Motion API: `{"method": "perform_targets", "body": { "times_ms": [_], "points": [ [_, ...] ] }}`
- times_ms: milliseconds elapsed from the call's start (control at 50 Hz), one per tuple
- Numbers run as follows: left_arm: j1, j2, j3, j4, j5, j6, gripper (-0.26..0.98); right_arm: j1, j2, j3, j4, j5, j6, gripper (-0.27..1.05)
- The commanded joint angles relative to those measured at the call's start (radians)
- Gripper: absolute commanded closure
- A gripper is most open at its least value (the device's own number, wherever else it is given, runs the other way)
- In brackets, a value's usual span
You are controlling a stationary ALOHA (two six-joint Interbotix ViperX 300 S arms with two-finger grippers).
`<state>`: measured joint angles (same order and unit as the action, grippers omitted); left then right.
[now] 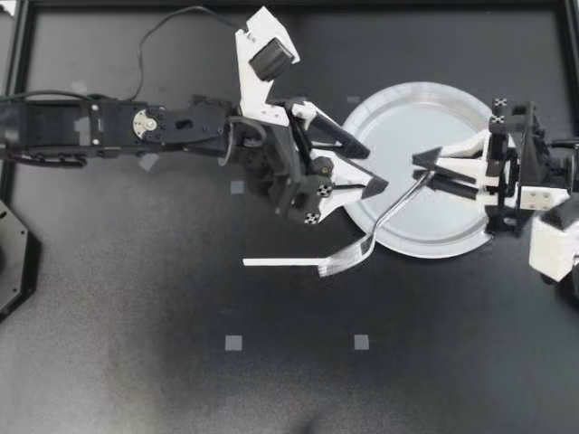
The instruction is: Pick up the fork and place it on the plate.
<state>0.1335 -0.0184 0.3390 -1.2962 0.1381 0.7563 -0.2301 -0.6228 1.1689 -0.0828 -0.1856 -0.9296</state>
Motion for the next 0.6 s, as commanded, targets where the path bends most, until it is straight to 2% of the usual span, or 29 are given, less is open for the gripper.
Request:
{"method": "perform_targets", "body": {
  "times_ms": [0, 80, 220, 360, 460, 580],
  "points": [
    [0.006, -0.067, -0.012, 0.014, 0.002, 0.06, -0.05, 0.006, -0.038, -0.009, 0.049, 0.103, 0.049, 0.86],
    [-0.003, -0.101, -0.006, 0.026, 0.061, 0.183, -0.05, -0.005, -0.1, -0.018, 0.067, 0.253, 0.103, 0.86],
    [-0.041, -0.106, 0.011, 0.02, 0.192, 0.334, -0.05, -0.094, -0.242, -0.044, 0.071, 0.503, 0.181, 0.86],
    [-0.087, -0.109, 0.021, 0.011, 0.195, 0.35, -0.05, -0.189, -0.334, -0.028, 0.069, 0.721, 0.238, 0.86],
    [-0.114, -0.121, 0.041, 0.014, 0.195, 0.371, -0.05, -0.202, -0.36, -0.003, 0.067, 0.845, 0.285, 0.86],
    [-0.143, -0.137, 0.066, 0.014, 0.195, 0.426, -0.05, -0.215, -0.373, 0.018, 0.032, 0.873, 0.339, 0.86]
  ]
}}
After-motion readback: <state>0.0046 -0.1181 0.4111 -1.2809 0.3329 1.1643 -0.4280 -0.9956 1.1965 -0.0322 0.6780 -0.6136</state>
